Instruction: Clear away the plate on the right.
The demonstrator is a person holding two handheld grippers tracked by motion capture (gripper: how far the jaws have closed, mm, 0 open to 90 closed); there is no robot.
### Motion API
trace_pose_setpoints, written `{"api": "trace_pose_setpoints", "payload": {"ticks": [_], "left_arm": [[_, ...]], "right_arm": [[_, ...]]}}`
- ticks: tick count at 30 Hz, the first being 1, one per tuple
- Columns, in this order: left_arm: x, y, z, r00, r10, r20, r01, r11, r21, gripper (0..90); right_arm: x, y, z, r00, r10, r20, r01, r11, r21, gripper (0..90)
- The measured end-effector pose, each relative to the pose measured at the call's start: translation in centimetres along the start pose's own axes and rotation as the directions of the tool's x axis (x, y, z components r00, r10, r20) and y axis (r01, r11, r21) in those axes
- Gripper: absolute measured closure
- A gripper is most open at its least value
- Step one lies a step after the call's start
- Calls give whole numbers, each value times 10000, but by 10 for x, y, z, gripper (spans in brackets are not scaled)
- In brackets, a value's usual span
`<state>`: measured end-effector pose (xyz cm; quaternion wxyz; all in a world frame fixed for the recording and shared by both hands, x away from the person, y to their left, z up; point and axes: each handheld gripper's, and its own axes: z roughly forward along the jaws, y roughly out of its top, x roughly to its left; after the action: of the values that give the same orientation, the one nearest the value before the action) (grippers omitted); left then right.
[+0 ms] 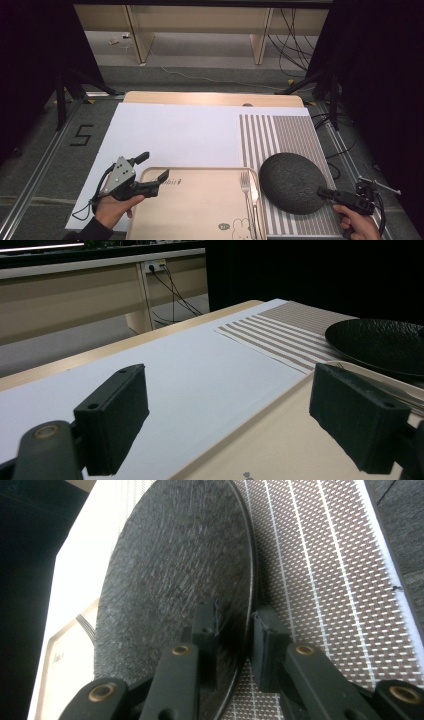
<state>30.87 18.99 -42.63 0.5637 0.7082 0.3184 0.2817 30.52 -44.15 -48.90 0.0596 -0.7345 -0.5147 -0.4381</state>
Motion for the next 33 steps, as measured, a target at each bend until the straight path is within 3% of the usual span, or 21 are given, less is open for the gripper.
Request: {"api": "trace_pose_setpoints", "payload": {"ticks": [11, 16, 18, 23, 33], "left_arm": [[0, 0, 0, 10000, -14, 5, 14, 10000, -2, 157], [0, 0, 0, 10000, -27, 7, 27, 10000, -4, 157], [0, 0, 0, 10000, -23, 10, 23, 10000, -4, 157], [0, 0, 0, 10000, -39, -1, 39, 10000, -7, 157], [1, 0, 0, 10000, -12, -5, 12, 10000, -2, 157]], "right_arm": [[2, 2, -6, 9972, 311, -675, -331, 9991, -281, 818], [2, 3, -11, 9937, 483, -1011, -539, 9971, -533, 846], [3, 4, -12, 9890, 569, -1362, -668, 9954, -687, 871], [11, 6, -14, 9933, 245, -1131, -333, 9965, -771, 873], [15, 6, -17, 9930, 255, -1153, -367, 9948, -954, 876]]}}
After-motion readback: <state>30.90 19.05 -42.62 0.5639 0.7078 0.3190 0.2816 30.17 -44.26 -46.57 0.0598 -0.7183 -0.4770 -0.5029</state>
